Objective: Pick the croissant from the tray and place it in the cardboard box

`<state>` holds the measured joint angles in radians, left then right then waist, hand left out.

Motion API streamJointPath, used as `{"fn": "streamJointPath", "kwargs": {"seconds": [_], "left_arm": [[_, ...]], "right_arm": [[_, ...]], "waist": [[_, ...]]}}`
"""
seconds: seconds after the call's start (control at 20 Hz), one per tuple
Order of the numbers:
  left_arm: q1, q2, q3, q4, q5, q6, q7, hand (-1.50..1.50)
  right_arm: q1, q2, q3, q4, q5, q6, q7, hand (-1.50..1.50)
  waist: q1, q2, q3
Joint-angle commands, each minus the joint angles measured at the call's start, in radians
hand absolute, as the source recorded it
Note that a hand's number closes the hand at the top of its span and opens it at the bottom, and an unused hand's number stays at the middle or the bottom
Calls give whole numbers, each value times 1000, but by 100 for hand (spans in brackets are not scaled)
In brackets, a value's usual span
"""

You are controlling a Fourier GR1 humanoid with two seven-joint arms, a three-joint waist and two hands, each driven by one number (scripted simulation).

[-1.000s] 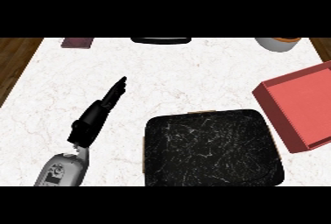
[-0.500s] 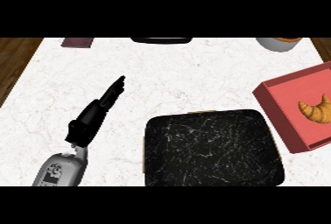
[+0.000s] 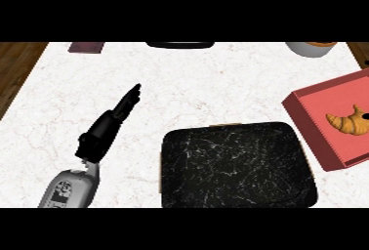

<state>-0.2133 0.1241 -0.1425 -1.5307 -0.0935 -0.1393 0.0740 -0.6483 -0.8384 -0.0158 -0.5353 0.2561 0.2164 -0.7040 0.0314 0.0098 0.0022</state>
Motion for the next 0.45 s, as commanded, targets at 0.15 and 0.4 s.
{"fn": "streamJointPath", "kwargs": {"seconds": [0.15, 0.4], "left_arm": [[1, 18, 22, 7, 10, -17, -9, 0], [-17, -6, 0, -19, -7, 1, 43, 0]], "right_arm": [[-58, 33, -201, 173, -206, 133, -77, -150], [-143, -74, -299, 289, -303, 310, 7, -150]], "waist": [[1, 3, 2], [10, 5, 2]]}}
